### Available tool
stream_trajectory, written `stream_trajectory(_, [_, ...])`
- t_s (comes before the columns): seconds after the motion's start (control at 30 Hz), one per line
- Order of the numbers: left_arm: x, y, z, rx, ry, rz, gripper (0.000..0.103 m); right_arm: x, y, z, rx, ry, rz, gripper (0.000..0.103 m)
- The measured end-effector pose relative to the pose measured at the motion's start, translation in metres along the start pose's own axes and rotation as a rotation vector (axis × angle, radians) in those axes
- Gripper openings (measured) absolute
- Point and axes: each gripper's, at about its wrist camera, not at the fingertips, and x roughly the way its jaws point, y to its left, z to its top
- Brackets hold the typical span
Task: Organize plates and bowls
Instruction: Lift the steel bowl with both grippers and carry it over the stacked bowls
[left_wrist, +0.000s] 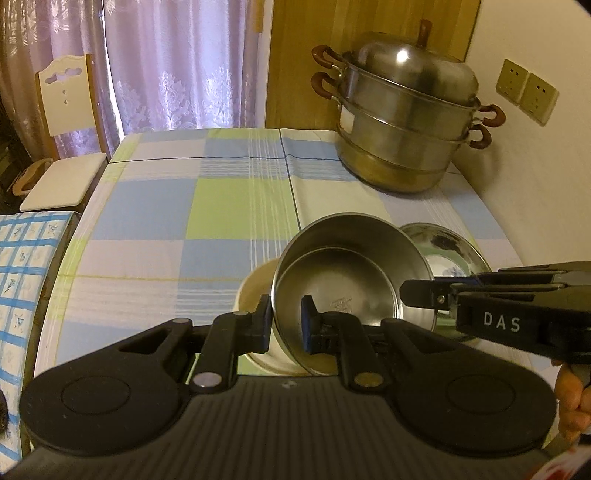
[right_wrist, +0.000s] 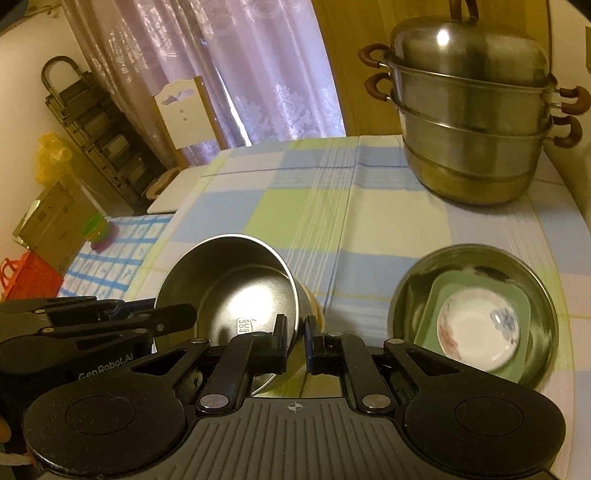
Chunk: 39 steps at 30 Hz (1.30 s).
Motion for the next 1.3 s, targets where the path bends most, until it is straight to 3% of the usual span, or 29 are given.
stream_trajectory(0.43, [0.031, 0.024, 0.011, -0.032, 0.056, -0.022, 0.014, 0.039, -0.004, 0.019, 0.064, 0.078, 0.001, 0.009])
stream_trajectory(1.3, [0.061, 0.036, 0.005, -0.054, 0.138, -0.051, 0.014, 0.064, -0.010, 0.017, 0.117, 0.142, -0.023, 0.009])
